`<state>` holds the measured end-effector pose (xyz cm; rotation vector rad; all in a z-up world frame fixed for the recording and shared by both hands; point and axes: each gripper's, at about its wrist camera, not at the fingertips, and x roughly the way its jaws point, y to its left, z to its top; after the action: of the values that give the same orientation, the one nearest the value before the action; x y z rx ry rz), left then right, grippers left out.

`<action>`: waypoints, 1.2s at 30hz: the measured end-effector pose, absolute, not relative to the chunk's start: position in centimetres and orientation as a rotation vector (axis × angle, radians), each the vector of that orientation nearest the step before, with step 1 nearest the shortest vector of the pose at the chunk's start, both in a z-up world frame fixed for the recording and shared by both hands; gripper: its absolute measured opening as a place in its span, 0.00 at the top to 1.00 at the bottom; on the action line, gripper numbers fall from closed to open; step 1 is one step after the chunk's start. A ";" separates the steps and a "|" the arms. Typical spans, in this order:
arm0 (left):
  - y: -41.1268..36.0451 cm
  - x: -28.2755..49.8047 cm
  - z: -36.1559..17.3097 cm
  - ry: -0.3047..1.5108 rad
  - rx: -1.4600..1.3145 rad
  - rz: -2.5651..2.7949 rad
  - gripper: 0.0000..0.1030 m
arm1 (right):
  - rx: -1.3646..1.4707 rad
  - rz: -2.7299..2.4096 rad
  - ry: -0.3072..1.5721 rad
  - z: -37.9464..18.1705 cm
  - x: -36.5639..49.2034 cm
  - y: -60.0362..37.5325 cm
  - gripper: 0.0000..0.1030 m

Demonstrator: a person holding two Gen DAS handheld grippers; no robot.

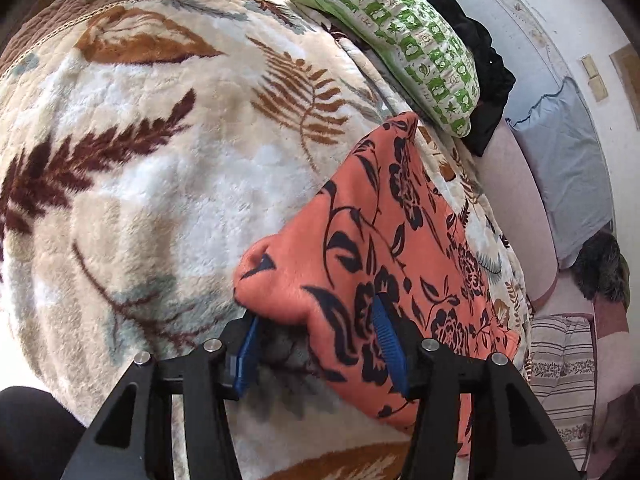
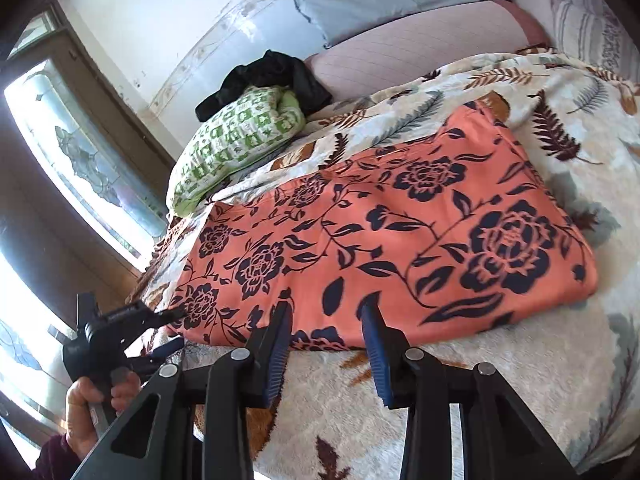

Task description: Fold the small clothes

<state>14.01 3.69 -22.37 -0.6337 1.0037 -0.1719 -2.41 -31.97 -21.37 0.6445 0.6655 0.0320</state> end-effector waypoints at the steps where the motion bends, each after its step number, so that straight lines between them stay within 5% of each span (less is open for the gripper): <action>1: 3.6 14.8 -22.2 1.001 -0.640 -0.178 0.47 | 0.644 0.048 0.674 -21.3 -1.7 -31.4 0.63; 8: 2.1 14.7 -19.7 0.859 -0.571 -0.258 0.47 | 0.645 0.092 0.656 -21.2 3.5 -31.1 0.64; 15: 1.0 16.0 -22.8 0.969 -0.475 -0.182 0.46 | 0.774 0.086 0.842 -26.5 7.9 -31.7 0.90; 18: 0.2 15.4 -20.9 0.892 -0.427 -0.210 0.63 | 0.735 0.098 0.789 -25.0 7.3 -31.4 0.89; 21: -1.2 15.1 -19.4 0.849 -0.353 -0.225 0.65 | 0.692 0.166 0.674 -22.7 6.4 -30.7 0.88; 23: -1.7 15.3 -19.9 0.866 -0.344 -0.198 0.60 | 0.658 0.170 0.731 -23.3 7.2 -29.9 0.88; 25: -2.2 15.8 -21.2 0.925 -0.337 -0.180 0.37 | 0.725 0.197 0.919 -26.8 9.0 -29.4 0.91; 27: -2.6 15.8 -22.1 0.953 -0.324 -0.168 0.38 | 0.803 0.200 0.866 -26.9 8.3 -30.3 0.94; 31: -3.3 15.3 -21.1 0.918 -0.279 -0.167 0.76 | 0.805 0.226 0.868 -26.5 7.7 -31.0 0.94; 36: -6.3 14.0 -17.7 0.819 -0.145 -0.202 0.80 | 0.828 0.165 0.775 -25.0 5.7 -34.6 0.88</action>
<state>14.00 -6.31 -17.65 -0.1446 0.8192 -0.2024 5.69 -34.65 -24.99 0.8284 0.7750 0.1646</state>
